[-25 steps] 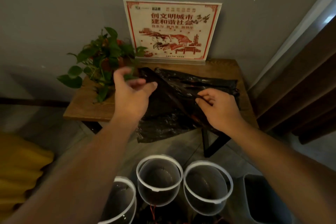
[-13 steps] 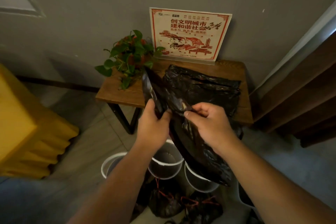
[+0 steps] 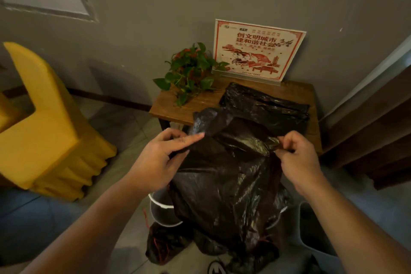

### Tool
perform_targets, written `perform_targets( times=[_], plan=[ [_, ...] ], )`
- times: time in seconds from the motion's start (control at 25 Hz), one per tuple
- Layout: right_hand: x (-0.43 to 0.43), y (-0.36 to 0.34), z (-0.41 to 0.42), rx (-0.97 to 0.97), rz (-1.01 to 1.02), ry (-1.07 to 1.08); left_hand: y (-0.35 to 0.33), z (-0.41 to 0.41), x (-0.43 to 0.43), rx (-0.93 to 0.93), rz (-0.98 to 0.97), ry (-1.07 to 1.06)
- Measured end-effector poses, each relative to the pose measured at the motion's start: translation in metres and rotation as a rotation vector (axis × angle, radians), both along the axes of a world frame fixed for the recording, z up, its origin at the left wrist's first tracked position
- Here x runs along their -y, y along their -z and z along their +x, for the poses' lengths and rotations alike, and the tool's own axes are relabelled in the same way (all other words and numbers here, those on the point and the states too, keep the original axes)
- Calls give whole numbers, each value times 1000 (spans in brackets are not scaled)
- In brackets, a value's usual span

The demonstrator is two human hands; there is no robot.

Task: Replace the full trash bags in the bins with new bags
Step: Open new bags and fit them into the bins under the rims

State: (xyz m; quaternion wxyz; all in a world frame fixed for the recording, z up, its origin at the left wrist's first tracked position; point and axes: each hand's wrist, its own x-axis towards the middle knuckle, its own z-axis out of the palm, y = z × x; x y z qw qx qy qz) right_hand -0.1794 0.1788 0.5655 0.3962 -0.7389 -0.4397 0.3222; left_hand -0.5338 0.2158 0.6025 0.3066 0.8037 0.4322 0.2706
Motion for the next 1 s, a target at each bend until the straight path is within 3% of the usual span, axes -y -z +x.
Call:
perform_targets(
  times=[0.24,0.4,0.56,0.68,0.92,1.0],
  plan=[
    [8,0,-42,80,-166,-31,16,-58,-1,-258,49,73],
    [10,-10,-71,119,-152,30,39,-89,-8,-339,37,-96],
    [17,-13,-100,456,-88,-131,65,-109,-19,-511,-69,-168],
    [17,-23,-103,655,-117,-225,67,-131,-25,-736,-3,-119],
    [23,-24,-107,821,-404,-327,57,-148,-23,-772,-27,-199],
    [25,-17,-111,732,-399,-299,54,-152,-21,-712,-110,-176]
  ],
)
